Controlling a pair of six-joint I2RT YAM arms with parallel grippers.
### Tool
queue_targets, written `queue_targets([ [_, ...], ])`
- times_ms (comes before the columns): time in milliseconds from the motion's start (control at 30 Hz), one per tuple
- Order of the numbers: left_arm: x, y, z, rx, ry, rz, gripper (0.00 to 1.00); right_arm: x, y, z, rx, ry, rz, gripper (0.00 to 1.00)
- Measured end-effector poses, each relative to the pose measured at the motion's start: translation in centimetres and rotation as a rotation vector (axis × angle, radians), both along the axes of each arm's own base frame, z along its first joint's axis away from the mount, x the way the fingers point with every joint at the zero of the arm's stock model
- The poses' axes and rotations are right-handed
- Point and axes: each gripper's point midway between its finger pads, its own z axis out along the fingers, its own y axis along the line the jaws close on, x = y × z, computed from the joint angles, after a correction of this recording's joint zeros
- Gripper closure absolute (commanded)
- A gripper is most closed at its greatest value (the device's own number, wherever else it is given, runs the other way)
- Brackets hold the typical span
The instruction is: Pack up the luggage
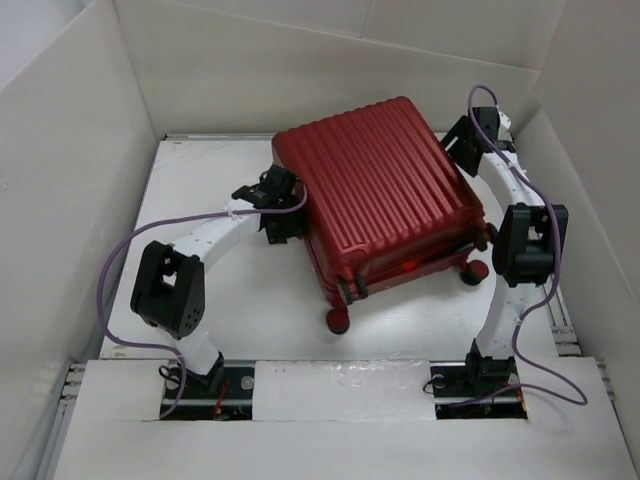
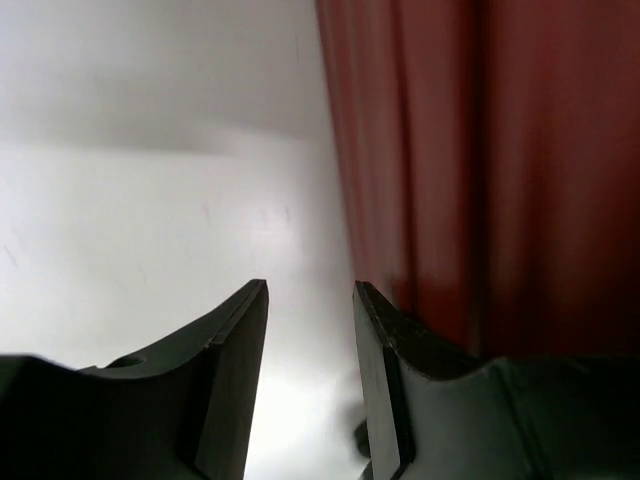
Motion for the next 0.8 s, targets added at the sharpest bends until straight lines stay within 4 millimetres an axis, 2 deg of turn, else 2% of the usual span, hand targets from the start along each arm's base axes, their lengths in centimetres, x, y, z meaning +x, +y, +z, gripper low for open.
queue_targets([
  [67, -2.7, -0.9, -0.5, -0.001, 0.089, -0.021, 0.62, 1.6, 0.1, 0.2, -0.001, -0.038, 0.009, 0.16],
  [167, -5.1, -1.6, -0.8, -0.003, 0.165, -0.031, 0.62, 2.7, 0.6, 0.5, -0.016, -0.053, 0.041, 0.16],
  [233, -6.9, -1.7, -1.0, 0.017, 0.219, -0.034, 0.59, 3.6, 1.8, 1.1, -0.04, -0.072, 0.084, 0.16],
  [333, -9.3, -0.9, -0.3, 0.042, 0.279, -0.038, 0.51, 4.8, 3.8, 2.4, -0.079, -0.109, 0.136, 0.15],
  [433, -12.3, 0.5, 0.8, 0.089, 0.333, -0.054, 0.27, 5.4, 5.5, 5.3, -0.102, -0.156, 0.179, 0.14],
  [500, -14.5, 1.6, 2.0, 0.133, 0.336, -0.068, 0.1, 5.5, 6.6, 8.6, -0.096, -0.202, 0.212, 0.13],
  [567, -15.4, 2.8, 4.0, 0.159, 0.267, -0.077, 0.05, 5.6, 7.7, 12.8, -0.084, -0.276, 0.24, 0.11],
  [600, -14.9, 3.4, 5.2, 0.16, 0.196, -0.082, 0.04, 5.5, 8.3, 14.8, -0.067, -0.316, 0.26, 0.11],
  [667, -11.6, 2.8, 9.4, 0.036, -0.029, -0.049, 0.02, 3.8, 10.9, 18.1, -0.014, -0.363, 0.339, 0.1],
  [733, -7.9, 4.1, 14.2, -0.057, -0.226, 0.042, 0.02, 0.8, 14.3, 20.3, 0.029, -0.373, 0.422, 0.07],
  [800, -3.9, 5.6, 18.6, -0.143, -0.392, 0.151, 0.01, -2.6, 16.8, 21.8, 0.064, -0.376, 0.481, 0.06],
])
